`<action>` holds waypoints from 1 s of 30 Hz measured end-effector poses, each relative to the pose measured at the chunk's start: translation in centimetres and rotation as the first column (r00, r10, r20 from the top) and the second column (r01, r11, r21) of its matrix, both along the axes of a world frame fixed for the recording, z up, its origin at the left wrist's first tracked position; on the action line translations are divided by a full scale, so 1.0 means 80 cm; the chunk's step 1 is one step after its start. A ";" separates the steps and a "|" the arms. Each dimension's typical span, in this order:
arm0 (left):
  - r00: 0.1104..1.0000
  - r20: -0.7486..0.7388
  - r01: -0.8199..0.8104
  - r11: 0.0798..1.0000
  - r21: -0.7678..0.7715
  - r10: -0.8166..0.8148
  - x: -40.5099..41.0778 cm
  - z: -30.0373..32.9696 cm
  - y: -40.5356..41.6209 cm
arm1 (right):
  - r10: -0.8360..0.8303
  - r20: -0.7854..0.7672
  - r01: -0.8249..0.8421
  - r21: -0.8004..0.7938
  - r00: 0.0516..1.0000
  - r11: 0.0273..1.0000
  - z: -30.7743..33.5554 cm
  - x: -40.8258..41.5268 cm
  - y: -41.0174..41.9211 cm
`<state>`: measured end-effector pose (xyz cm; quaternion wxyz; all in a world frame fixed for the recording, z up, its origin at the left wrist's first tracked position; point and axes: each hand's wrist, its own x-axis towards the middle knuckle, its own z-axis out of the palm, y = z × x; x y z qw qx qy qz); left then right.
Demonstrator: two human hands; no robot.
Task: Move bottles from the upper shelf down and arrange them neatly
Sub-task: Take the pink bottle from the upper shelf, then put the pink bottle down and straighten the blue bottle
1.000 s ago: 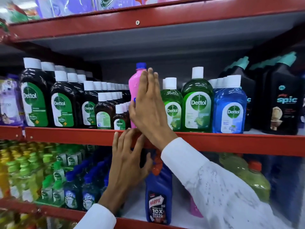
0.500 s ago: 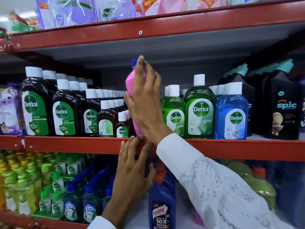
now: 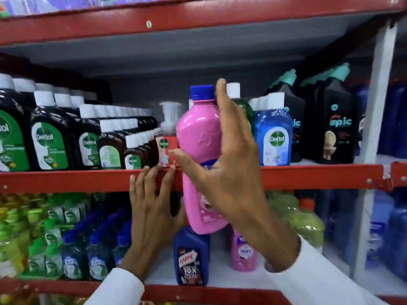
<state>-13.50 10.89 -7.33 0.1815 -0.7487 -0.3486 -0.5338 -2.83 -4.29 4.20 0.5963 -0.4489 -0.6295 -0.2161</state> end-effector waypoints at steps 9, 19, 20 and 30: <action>0.998 0.055 -0.040 0.999 -0.022 0.041 0.014 0.000 -0.006 | -0.240 -0.093 0.232 -0.083 0.966 0.969 -0.164 0.099 0.000; 0.996 0.083 -0.030 0.999 -0.020 0.031 0.019 0.004 -0.005 | -0.366 -0.152 0.333 -0.205 0.918 0.920 -0.255 0.137 0.061; 0.996 0.082 -0.031 0.999 -0.017 0.033 0.019 0.004 -0.004 | -0.378 -0.148 0.344 -0.212 0.914 0.915 -0.261 0.138 0.063; 0.997 0.076 -0.016 1.000 -0.019 0.018 0.019 -0.001 -0.001 | -0.407 -0.186 0.353 -0.268 0.894 0.896 -0.292 0.135 0.078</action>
